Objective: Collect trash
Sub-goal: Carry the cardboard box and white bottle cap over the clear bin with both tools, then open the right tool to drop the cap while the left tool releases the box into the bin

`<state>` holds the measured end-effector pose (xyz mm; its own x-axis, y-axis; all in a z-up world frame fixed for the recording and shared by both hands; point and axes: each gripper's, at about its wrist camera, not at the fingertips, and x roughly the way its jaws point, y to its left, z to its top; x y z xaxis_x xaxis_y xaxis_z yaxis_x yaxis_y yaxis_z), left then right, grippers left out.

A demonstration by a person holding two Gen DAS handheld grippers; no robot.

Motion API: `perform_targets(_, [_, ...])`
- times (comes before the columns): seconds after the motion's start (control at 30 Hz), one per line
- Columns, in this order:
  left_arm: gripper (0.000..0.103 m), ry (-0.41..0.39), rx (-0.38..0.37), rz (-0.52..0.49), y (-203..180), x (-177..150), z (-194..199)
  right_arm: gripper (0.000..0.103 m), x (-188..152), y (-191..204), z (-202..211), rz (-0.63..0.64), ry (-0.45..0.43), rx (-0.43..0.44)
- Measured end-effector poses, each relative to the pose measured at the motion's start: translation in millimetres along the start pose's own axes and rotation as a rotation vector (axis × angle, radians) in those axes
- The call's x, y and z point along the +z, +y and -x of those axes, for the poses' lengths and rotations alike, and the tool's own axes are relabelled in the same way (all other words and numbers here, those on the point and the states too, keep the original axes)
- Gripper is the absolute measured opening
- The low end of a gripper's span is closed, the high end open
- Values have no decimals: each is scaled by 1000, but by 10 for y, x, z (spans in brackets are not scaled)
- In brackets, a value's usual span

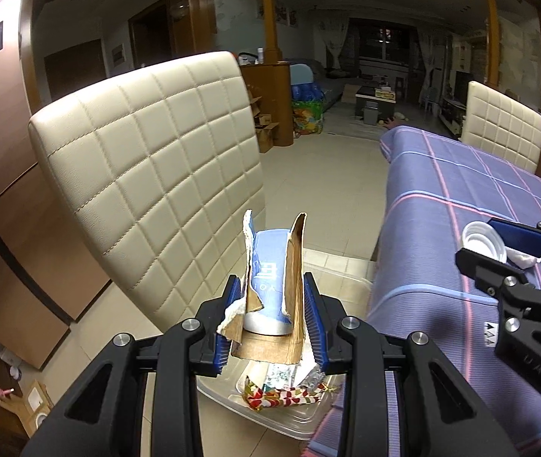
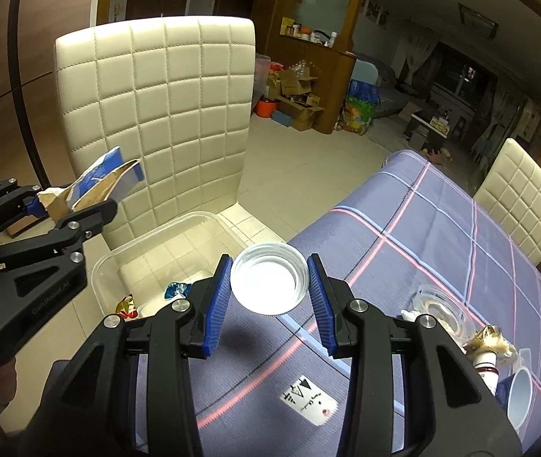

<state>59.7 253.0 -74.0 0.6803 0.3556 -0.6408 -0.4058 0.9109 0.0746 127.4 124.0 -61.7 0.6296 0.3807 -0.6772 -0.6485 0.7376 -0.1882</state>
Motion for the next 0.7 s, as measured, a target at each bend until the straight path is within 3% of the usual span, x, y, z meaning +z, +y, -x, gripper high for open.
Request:
perform_targets(0.43, [32, 38, 43, 83, 320, -51, -160, 42, 177, 174, -179, 19, -5, 28])
perform_targets(0.5, [32, 48, 49, 89, 338, -67, -180, 53, 212, 220, -215, 25, 2, 22])
perform_targets(0.53, [32, 50, 49, 88, 337, -74, -185, 73, 224, 229, -203, 22, -17, 4])
perform_targets(0.57, [32, 51, 48, 86, 325, -78, -183, 78, 222, 224, -178, 19, -41, -14])
perform_targets(0.7, [32, 45, 49, 64, 261, -82, -179, 76, 207, 187, -181, 6, -43, -37])
